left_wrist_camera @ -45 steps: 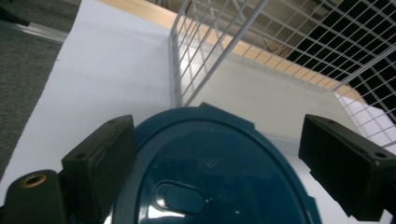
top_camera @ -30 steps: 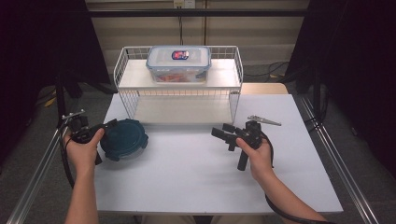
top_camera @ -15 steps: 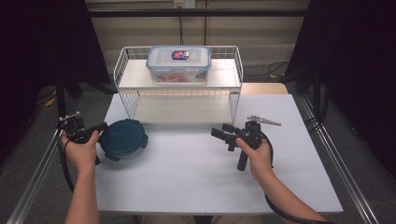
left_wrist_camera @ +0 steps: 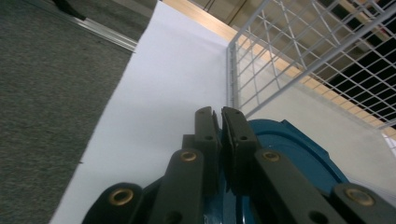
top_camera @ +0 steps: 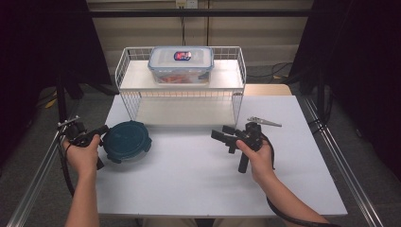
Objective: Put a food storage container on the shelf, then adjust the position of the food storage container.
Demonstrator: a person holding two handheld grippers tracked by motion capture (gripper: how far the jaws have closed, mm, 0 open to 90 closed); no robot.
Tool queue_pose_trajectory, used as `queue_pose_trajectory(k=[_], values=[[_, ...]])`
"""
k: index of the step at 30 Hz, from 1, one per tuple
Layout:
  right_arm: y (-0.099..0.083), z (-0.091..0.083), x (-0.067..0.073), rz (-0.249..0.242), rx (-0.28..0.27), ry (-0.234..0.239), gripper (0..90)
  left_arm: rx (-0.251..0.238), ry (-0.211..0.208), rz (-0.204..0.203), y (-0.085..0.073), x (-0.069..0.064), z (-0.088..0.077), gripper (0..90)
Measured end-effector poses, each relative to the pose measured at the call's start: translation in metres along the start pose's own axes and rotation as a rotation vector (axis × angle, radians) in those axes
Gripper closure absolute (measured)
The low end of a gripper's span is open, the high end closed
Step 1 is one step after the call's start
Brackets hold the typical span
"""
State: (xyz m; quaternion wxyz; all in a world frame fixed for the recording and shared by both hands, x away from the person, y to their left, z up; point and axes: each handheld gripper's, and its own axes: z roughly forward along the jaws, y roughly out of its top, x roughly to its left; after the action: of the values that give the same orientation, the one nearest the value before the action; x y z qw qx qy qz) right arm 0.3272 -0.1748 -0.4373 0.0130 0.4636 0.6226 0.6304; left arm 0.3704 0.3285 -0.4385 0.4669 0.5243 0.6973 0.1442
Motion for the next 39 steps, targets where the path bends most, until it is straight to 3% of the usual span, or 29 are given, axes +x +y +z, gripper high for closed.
queue_pose_trajectory(k=[5,6,13,19,20,21,23,24,25,27,32,33,35,36,39], values=[[-0.001,0.004,0.001,-0.004,0.007,0.003,19.3,0.016,-0.016,0.012,-0.004,-0.006,0.001,87.2],[-0.001,0.005,0.002,-0.001,0.009,0.005,19.2,0.023,-0.03,-0.003,-0.004,-0.008,0.001,87.5],[-0.003,0.007,0.002,-0.006,0.019,0.003,19.3,0.061,-0.055,0.024,-0.014,-0.024,0.001,88.1],[-0.002,0.007,0.004,-0.012,0.018,0.008,19.4,0.054,-0.062,0.046,-0.024,-0.038,0.002,88.8],[-0.003,0.007,0.004,-0.015,0.018,0.005,19.4,0.071,-0.108,0.014,-0.025,-0.04,0.002,90.0],[-0.002,0.007,0.005,-0.016,0.021,0.004,19.4,0.144,-0.157,-0.014,-0.026,-0.042,0.004,90.0],[-0.003,0.007,0.005,-0.014,0.021,0.005,19.4,0.111,-0.091,0.085,-0.029,-0.052,0.004,90.0],[-0.003,0.007,0.005,-0.016,0.022,0.004,19.4,0.119,-0.095,0.086,-0.028,-0.053,0.004,90.0],[-0.003,0.007,0.005,-0.016,0.024,0.005,19.4,0.124,-0.116,0.046,-0.026,-0.053,0.003,90.0],[-0.003,0.006,0.005,-0.018,0.019,0.008,19.4,0.106,-0.092,0.064,-0.024,-0.05,-0.001,90.0],[-0.003,0.005,0.004,-0.015,0.017,0.007,19.5,0.049,-0.058,0.044,-0.016,-0.037,-0.011,90.0],[-0.003,0.005,0.004,-0.017,0.02,0.006,19.5,0.05,-0.04,0.055,-0.016,-0.035,-0.012,90.0],[-0.002,0.006,0.005,-0.018,0.021,0.01,19.5,0.055,-0.044,0.038,-0.017,-0.032,-0.011,90.0],[-0.002,0.006,0.005,-0.014,0.018,0.014,19.5,0.062,-0.035,0.063,-0.017,-0.03,-0.011,90.0],[-0.003,0.007,0.007,-0.021,0.022,0.017,19.5,0.071,-0.028,0.041,-0.02,-0.03,-0.008,90.0]])
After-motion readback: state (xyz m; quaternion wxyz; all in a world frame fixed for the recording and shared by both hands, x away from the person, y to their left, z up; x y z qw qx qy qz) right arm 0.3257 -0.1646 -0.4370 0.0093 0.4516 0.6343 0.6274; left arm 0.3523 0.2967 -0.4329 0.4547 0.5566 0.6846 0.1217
